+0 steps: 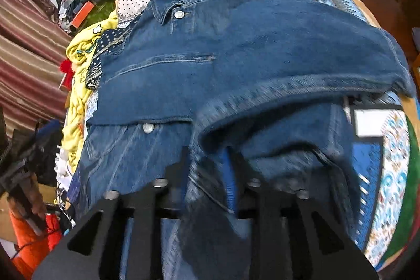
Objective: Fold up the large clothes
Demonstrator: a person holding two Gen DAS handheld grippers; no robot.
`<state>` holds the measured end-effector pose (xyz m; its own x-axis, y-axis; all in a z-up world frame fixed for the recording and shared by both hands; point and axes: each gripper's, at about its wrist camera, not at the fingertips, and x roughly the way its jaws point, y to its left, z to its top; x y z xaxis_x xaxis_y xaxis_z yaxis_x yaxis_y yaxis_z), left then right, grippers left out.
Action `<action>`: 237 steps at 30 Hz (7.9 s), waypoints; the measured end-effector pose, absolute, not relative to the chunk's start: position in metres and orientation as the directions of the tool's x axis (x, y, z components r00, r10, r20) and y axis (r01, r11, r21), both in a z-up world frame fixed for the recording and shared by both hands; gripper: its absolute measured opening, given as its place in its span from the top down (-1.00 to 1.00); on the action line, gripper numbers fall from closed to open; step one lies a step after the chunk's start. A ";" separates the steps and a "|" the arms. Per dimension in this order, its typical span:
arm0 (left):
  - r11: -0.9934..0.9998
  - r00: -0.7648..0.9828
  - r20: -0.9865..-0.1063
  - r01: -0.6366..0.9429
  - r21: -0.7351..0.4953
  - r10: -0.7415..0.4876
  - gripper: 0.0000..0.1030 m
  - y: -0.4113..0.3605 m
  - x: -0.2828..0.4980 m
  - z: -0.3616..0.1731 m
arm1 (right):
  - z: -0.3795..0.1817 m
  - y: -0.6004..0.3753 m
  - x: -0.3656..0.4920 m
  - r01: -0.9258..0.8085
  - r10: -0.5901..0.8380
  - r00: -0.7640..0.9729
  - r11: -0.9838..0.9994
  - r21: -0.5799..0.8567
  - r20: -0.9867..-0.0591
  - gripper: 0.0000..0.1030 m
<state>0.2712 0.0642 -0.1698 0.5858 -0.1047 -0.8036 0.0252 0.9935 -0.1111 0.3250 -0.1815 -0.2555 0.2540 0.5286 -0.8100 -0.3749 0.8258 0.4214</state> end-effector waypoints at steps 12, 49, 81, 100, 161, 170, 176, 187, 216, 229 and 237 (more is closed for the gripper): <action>0.933 0.599 -0.761 0.360 -0.021 -0.248 -0.51 -0.083 0.332 -0.124 | -0.217 -0.279 0.309 -0.202 0.337 0.581 0.941 0.270 -0.741 -0.43; 0.879 0.622 -0.712 0.477 0.012 -0.328 0.79 -0.137 0.408 -0.128 | -0.247 -0.336 0.307 -0.048 0.269 0.563 0.955 0.293 -0.781 -0.49; 0.822 0.668 -0.742 0.457 0.340 -0.065 -0.71 -0.111 0.379 -0.159 | -0.260 -0.277 0.338 -0.150 0.262 0.488 0.965 0.216 -0.833 -0.50; 0.901 0.677 -0.722 0.390 0.190 -0.141 0.84 -0.109 0.420 -0.150 | -0.282 -0.276 0.341 -0.170 0.249 0.473 0.967 0.190 -0.845 -0.70; 0.878 0.509 -0.843 -0.309 -0.366 -0.173 -1.00 0.174 0.318 -0.276 | -0.281 -0.174 0.349 -0.305 0.194 0.417 0.950 0.064 -0.888 -0.85; 0.824 0.558 -0.784 -0.286 -0.489 -0.272 -1.00 0.180 0.305 -0.276 | -0.286 -0.184 0.356 -0.284 0.233 0.392 0.951 0.124 -0.890 -0.95; 0.857 0.546 -0.811 -0.296 -0.421 -0.210 -1.00 0.172 0.301 -0.266 | -0.284 -0.182 0.351 -0.286 0.220 0.401 0.952 0.107 -0.889 -0.95; 0.876 0.654 -0.649 -0.045 0.481 0.390 -1.00 0.063 0.281 -0.219 | -0.281 -0.179 0.348 -0.286 0.181 0.427 0.957 0.058 -0.886 -0.95; 0.994 0.685 -0.727 -0.105 -0.043 0.041 0.59 0.140 0.308 -0.185 | -0.246 -0.186 0.332 -0.301 0.236 0.507 0.950 0.087 -0.829 -0.95; 0.959 0.508 -0.859 -0.270 -0.087 0.065 0.26 0.211 0.252 -0.262 | -0.263 -0.179 0.333 -0.293 0.195 0.461 0.954 0.059 -0.866 -0.95; 0.951 0.532 -0.843 -0.297 -0.091 0.085 -0.25 0.220 0.230 -0.241 | -0.262 -0.187 0.318 -0.293 0.175 0.466 0.956 0.036 -0.867 -0.95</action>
